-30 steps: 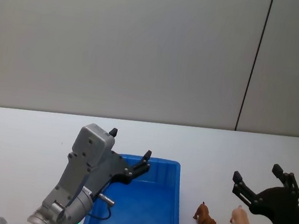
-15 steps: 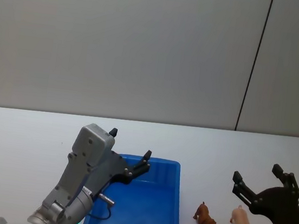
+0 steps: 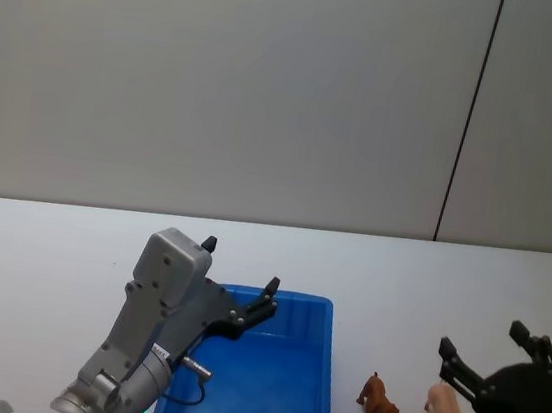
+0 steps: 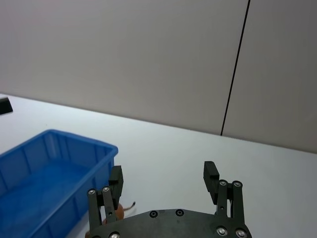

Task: Pick up the two dolls from the table and place them into the box.

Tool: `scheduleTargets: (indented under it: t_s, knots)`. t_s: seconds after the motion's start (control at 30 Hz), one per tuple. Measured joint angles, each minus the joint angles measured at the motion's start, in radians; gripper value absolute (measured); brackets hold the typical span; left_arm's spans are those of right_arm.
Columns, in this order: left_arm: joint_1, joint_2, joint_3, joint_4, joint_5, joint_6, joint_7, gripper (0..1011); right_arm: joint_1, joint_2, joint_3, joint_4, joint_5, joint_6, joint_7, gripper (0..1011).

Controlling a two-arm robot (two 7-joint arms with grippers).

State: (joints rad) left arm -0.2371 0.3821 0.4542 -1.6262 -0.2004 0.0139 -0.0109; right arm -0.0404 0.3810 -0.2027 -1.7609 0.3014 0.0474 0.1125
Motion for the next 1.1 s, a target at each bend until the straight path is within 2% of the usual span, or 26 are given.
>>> scheduleTargets:
  t_s: [0.3,0.53,0.73,1.1]
  knots:
    - [0.0,0.0,0.0,0.0,0.0,0.0,0.0,1001,-0.03,0.036,0.015,0.009,0.012,0.045,0.035,1001]
    - [0.0,0.0,0.0,0.0,0.0,0.0,0.0,1001,-0.042,0.048,0.018,0.028,0.014,0.078,0.052,1001]
    - [0.0,0.0,0.0,0.0,0.0,0.0,0.0,1001,-0.041,0.046,0.017,0.048,0.014,0.102,0.059,1001]
    - [0.0,0.0,0.0,0.0,0.0,0.0,0.0,1001,-0.009,0.014,-0.001,0.111,0.008,0.148,0.068,1001]
